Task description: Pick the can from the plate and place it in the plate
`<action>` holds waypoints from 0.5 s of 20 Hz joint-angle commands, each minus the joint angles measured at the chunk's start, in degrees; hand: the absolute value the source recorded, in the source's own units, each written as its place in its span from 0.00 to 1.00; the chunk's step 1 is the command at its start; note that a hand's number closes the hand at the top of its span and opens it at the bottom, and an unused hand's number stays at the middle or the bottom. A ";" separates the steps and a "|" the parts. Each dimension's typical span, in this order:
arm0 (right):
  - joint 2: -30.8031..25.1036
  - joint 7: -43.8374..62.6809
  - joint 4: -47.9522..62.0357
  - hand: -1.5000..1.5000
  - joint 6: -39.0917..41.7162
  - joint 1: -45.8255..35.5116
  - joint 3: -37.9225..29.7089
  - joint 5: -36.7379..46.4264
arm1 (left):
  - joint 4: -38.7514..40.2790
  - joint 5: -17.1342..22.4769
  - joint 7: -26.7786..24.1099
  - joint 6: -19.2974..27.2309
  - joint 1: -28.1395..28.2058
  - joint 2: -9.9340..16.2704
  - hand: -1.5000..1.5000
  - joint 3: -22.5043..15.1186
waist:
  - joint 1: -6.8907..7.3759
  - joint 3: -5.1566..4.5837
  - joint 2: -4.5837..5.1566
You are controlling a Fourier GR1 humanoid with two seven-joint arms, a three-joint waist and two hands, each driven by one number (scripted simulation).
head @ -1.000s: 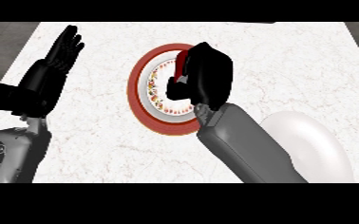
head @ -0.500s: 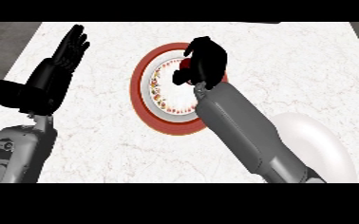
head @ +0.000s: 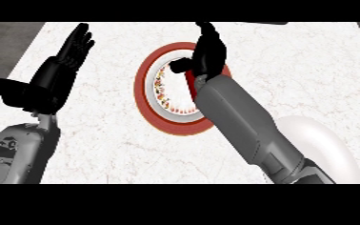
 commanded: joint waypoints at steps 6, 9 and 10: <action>0.24 -4.98 -3.77 0.00 -19.91 1.31 1.31 -9.03 | -0.03 -0.25 0.53 0.20 0.54 0.65 0.50 1.71 | -1.99 0.00 -0.83; 0.23 -7.18 -5.03 0.00 -21.07 2.05 -0.48 -8.88 | -1.41 0.62 2.03 -0.33 2.14 1.49 0.50 2.98 | -3.93 -0.02 -1.30; 0.24 -7.07 -5.66 0.00 -23.18 3.01 0.31 -10.31 | -0.70 0.68 1.17 -0.17 1.81 0.64 0.50 2.92 | -3.82 -0.02 -1.19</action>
